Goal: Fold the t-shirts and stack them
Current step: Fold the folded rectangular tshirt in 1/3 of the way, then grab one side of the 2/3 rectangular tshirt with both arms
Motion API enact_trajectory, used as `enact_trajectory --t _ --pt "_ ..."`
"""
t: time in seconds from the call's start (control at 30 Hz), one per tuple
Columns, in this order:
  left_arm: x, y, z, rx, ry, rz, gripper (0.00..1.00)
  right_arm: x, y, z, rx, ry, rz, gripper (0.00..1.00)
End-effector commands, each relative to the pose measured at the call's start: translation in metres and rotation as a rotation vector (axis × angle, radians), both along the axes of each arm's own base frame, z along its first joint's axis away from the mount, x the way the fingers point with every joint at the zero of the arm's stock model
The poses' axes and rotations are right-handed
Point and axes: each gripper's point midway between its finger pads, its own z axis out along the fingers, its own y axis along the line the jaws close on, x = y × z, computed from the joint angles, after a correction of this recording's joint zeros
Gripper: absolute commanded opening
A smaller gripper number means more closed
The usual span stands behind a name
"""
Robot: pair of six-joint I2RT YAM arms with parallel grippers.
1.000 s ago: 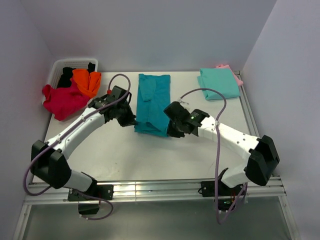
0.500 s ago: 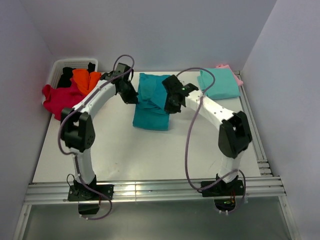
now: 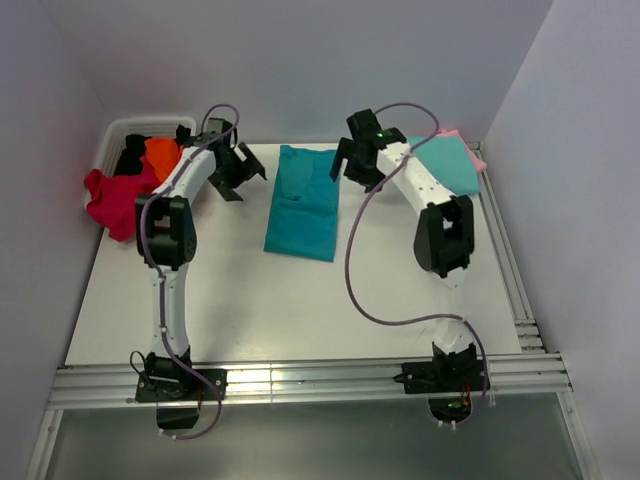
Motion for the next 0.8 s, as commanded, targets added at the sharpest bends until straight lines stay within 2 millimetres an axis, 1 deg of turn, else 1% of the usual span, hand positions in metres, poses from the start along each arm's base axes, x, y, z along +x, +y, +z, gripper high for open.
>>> enact_trajectory --t 0.0,0.03,0.07,0.1,0.13,0.17,0.2,0.23,0.27,0.3,0.37,0.4,0.43,0.47,0.57,0.6,0.63,0.67,0.7,0.73,0.77 --pt "-0.018 0.003 0.068 -0.016 -0.134 -0.022 0.99 -0.035 -0.007 0.051 0.054 -0.078 0.025 1.00" --pt "-0.029 0.007 0.083 -0.009 -0.153 -0.017 0.99 -0.044 -0.008 0.047 0.067 -0.072 0.021 1.00" --pt "-0.040 0.009 0.082 -0.008 -0.144 -0.014 1.00 -0.069 -0.008 0.020 0.090 0.006 0.019 1.00" --pt "-0.064 0.011 0.056 0.001 -0.077 -0.019 0.99 -0.074 -0.004 0.036 0.140 -0.050 0.024 1.00" --pt "-0.070 0.010 0.056 -0.005 -0.095 -0.018 0.99 -0.083 -0.002 0.030 0.163 -0.042 0.022 1.00" --pt "-0.081 0.011 0.071 -0.015 -0.131 -0.007 0.99 -0.105 -0.005 0.006 0.170 0.015 0.008 1.00" --pt "-0.105 0.010 0.048 -0.012 -0.074 -0.015 0.99 -0.110 0.009 0.016 0.229 -0.030 0.044 1.00" --pt "-0.110 0.006 0.048 -0.025 -0.091 -0.012 0.99 -0.120 0.014 0.010 0.237 -0.023 0.052 1.00" --pt "-0.119 0.004 0.055 -0.032 -0.112 -0.014 0.99 -0.133 0.015 -0.006 0.233 0.010 0.046 1.00" --pt "-0.138 -0.003 0.038 -0.030 -0.068 -0.033 0.99 -0.142 0.027 -0.009 0.233 0.009 0.074 1.00" --pt "-0.151 -0.011 0.029 -0.036 -0.052 -0.045 0.98 -0.153 0.036 -0.021 0.225 0.034 0.079 1.00" --pt "-0.164 -0.017 0.016 -0.028 -0.022 -0.064 0.98 -0.158 0.040 -0.030 0.218 0.047 0.084 1.00" --pt "-0.169 -0.022 0.012 -0.031 -0.014 -0.074 0.98 -0.164 0.047 -0.034 0.214 0.050 0.101 0.99" --pt "-0.172 -0.024 0.007 -0.033 -0.005 -0.074 0.98 -0.166 0.048 -0.040 0.211 0.059 0.094 0.99" --pt "-0.179 -0.031 -0.004 -0.019 0.010 -0.089 0.97 -0.166 0.056 -0.048 0.205 0.059 0.100 0.99" --pt "-0.180 -0.033 -0.006 -0.014 0.013 -0.095 0.97 -0.164 0.056 -0.054 0.196 0.066 0.097 0.99" --pt "-0.180 -0.033 -0.009 0.001 0.020 -0.091 0.97 -0.162 0.056 -0.055 0.191 0.064 0.093 0.99" --pt "-0.179 -0.033 -0.010 0.005 0.017 -0.090 0.97 -0.157 0.058 -0.054 0.186 0.056 0.095 0.99" --pt "-0.178 -0.034 -0.009 0.007 0.015 -0.094 0.97 -0.156 0.058 -0.059 0.176 0.063 0.093 0.98" --pt "-0.177 -0.033 -0.013 0.021 0.021 -0.089 0.97 -0.154 0.059 -0.060 0.171 0.063 0.098 0.98" --pt "-0.174 -0.033 -0.012 0.026 0.018 -0.087 0.97 -0.150 0.060 -0.059 0.167 0.055 0.099 0.98"
